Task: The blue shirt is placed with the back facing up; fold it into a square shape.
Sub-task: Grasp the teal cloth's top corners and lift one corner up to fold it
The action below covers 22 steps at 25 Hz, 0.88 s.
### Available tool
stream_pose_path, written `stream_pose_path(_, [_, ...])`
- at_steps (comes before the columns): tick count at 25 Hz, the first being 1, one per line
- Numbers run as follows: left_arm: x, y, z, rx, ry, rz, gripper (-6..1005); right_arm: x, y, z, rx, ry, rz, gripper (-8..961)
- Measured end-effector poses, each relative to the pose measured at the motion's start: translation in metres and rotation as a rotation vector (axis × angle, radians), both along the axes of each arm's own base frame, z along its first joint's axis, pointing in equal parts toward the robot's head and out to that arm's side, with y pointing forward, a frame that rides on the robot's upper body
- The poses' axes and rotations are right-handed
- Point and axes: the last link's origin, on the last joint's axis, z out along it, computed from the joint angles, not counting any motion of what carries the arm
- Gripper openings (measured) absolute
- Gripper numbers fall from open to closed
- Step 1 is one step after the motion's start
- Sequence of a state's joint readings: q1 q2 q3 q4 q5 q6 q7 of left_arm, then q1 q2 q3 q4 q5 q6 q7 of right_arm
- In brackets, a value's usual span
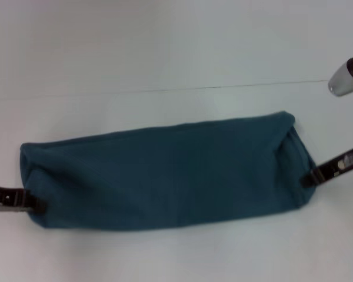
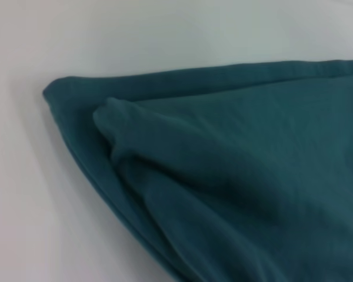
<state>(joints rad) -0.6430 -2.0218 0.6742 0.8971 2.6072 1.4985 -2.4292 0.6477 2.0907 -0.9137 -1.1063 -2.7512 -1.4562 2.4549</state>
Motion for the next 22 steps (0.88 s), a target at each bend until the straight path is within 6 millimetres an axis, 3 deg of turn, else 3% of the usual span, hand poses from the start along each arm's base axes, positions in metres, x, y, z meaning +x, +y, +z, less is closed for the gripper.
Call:
stream_pose_path(10, [-0.008,-0.023,0.021,-0.103,0.02,0.059,87,-0.013,-0.032,-0.018,-0.257,0.016,-0.007,40])
stream_pose_path(22, [-0.011,-0.027,0.026,-0.117,0.049,0.058,85,-0.018,-0.039,-0.021,-0.321,0.005,-0.009,43])
